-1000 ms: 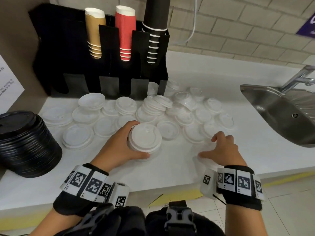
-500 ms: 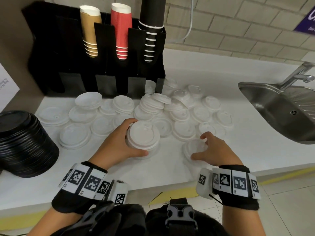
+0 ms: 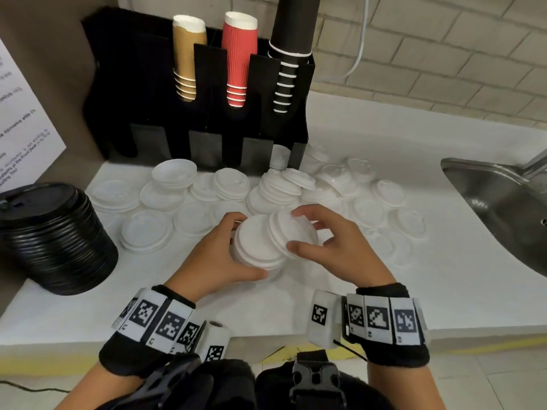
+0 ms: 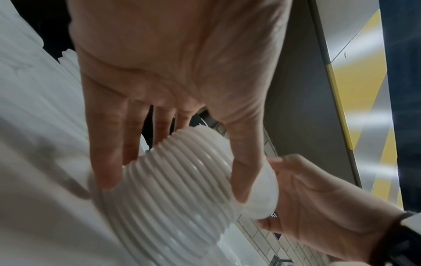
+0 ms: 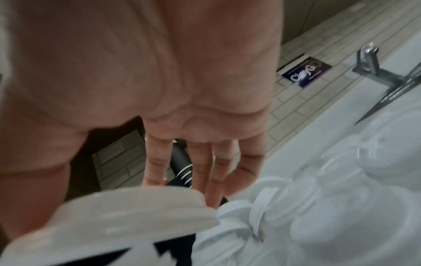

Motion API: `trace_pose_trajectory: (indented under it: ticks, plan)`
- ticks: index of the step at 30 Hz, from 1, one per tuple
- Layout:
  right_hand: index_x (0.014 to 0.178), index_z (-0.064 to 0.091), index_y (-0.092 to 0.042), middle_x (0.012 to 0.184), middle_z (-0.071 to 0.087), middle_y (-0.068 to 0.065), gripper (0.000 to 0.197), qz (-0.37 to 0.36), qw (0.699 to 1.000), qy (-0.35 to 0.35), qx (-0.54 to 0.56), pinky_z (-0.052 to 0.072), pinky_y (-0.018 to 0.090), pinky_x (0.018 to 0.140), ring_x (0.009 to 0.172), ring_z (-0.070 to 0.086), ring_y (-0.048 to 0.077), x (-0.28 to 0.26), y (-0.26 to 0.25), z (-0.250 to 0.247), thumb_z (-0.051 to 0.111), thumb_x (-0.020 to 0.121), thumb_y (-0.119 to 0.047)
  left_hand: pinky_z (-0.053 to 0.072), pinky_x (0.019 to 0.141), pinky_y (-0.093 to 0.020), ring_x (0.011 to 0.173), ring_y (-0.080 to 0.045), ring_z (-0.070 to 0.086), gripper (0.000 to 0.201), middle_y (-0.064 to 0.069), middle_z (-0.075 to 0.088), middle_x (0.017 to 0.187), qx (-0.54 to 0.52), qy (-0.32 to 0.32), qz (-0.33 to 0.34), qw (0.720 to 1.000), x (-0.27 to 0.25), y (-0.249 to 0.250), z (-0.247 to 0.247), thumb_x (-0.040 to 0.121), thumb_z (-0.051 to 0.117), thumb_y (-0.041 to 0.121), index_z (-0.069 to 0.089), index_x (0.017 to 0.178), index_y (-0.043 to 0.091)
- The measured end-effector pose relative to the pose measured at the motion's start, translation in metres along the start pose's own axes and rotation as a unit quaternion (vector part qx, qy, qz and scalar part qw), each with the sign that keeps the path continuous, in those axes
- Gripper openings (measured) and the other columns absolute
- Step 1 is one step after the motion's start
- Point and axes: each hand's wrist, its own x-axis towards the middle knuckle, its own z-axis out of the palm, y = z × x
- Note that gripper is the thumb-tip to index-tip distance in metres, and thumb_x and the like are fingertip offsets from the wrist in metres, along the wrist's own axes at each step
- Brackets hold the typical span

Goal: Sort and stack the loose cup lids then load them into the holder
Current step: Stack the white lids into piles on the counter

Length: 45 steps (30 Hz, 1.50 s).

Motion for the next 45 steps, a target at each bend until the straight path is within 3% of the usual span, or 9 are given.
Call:
trace_pose_trajectory:
  ticks: [6, 11, 15, 25, 28, 31, 35, 37, 45]
  plan:
    - [0.111, 0.063, -0.036, 0.116, 0.058, -0.022, 0.043, -0.076, 0.997, -0.008, -0.004, 0.034, 0.003, 0.082, 0.105, 0.048, -0.008, 0.015, -0.001, 0.024, 0.081, 0.072, -0.031, 0.046, 0.086, -0.018, 0.103, 0.012, 0.052, 0.094, 0.025, 0.056, 0.114, 0.0, 0.01, -0.003, 1.0, -0.001, 0.002, 0.004, 0.038, 0.078, 0.06, 0.041, 0.123, 0.044]
    - [0.112, 0.064, -0.036, 0.119, 0.056, -0.011, 0.05, -0.094, 0.994, -0.034, -0.037, 0.04, 0.029, 0.101, 0.117, 0.049, 0.01, 0.02, -0.002, 0.028, 0.084, 0.066, -0.033, 0.045, 0.079, -0.013, 0.098, 0.018, 0.05, 0.088, 0.026, 0.057, 0.111, 0.001, 0.009, -0.009, 1.0, 0.002, 0.002, 0.004, 0.042, 0.086, 0.051, 0.043, 0.118, 0.043]
    - [0.112, 0.063, -0.037, 0.119, 0.055, -0.009, 0.053, -0.109, 0.991, -0.046, -0.06, 0.041, 0.035, 0.101, 0.117, 0.048, 0.013, 0.021, -0.002, 0.029, 0.085, 0.064, -0.033, 0.049, 0.082, -0.019, 0.099, 0.014, 0.052, 0.088, 0.023, 0.058, 0.11, 0.008, 0.014, -0.015, 1.0, 0.003, 0.001, 0.004, 0.038, 0.081, 0.056, 0.044, 0.117, 0.042]
    - [0.116, 0.064, -0.035, 0.119, 0.053, -0.008, 0.057, -0.12, 0.987, -0.055, -0.096, 0.04, 0.036, 0.1, 0.117, 0.046, 0.014, 0.021, -0.004, 0.031, 0.084, 0.063, -0.035, 0.051, 0.088, -0.027, 0.1, 0.011, 0.053, 0.084, 0.023, 0.06, 0.109, 0.005, 0.017, -0.004, 1.0, 0.003, 0.001, 0.003, 0.039, 0.08, 0.056, 0.047, 0.115, 0.044]
    - [0.119, 0.059, -0.04, 0.121, 0.052, -0.013, 0.058, -0.12, 0.988, -0.072, -0.072, 0.037, 0.021, 0.1, 0.117, 0.045, 0.005, 0.02, 0.0, 0.026, 0.082, 0.066, -0.043, 0.05, 0.088, -0.023, 0.102, 0.011, 0.053, 0.084, 0.026, 0.06, 0.108, 0.002, 0.011, -0.001, 1.0, 0.002, 0.002, 0.003, 0.039, 0.081, 0.057, 0.047, 0.114, 0.046]
    - [0.117, 0.059, -0.035, 0.114, 0.053, -0.012, 0.039, -0.063, 0.997, 0.011, -0.052, 0.036, 0.005, 0.082, 0.105, 0.05, -0.002, 0.022, 0.016, 0.006, 0.069, 0.08, -0.044, 0.039, 0.081, -0.008, 0.104, 0.02, 0.047, 0.084, 0.034, 0.055, 0.11, 0.012, 0.002, 0.006, 1.0, 0.002, 0.002, -0.001, 0.04, 0.086, 0.056, 0.044, 0.112, 0.051]
    - [0.116, 0.06, -0.027, 0.112, 0.05, 0.003, 0.036, 0.136, 0.962, -0.015, -0.237, 0.042, 0.033, 0.092, 0.113, 0.049, 0.025, 0.023, 0.048, -0.022, 0.067, 0.083, -0.042, 0.038, 0.081, -0.008, 0.104, 0.022, 0.044, 0.087, 0.035, 0.047, 0.115, 0.028, 0.0, 0.005, 1.0, 0.002, 0.001, -0.005, 0.046, 0.092, 0.046, 0.034, 0.109, 0.062]
    - [0.116, 0.058, -0.029, 0.11, 0.046, 0.001, 0.044, 0.197, 0.945, -0.043, -0.257, 0.04, 0.032, 0.088, 0.117, 0.045, 0.025, 0.021, 0.057, -0.027, 0.073, 0.077, -0.044, 0.045, 0.085, -0.016, 0.106, 0.019, 0.044, 0.087, 0.035, 0.046, 0.115, 0.028, -0.002, 0.004, 1.0, 0.002, 0.002, -0.006, 0.045, 0.091, 0.049, 0.035, 0.11, 0.061]
    - [0.088, 0.06, -0.029, 0.105, 0.039, -0.004, 0.03, 0.202, 0.94, -0.069, -0.268, 0.032, 0.029, 0.082, 0.108, 0.033, 0.016, 0.021, 0.052, -0.023, 0.08, 0.068, -0.041, 0.051, 0.088, -0.028, 0.108, 0.015, 0.046, 0.086, 0.034, 0.048, 0.117, 0.023, -0.003, 0.005, 1.0, 0.001, 0.002, -0.006, 0.044, 0.089, 0.05, 0.04, 0.115, 0.054]
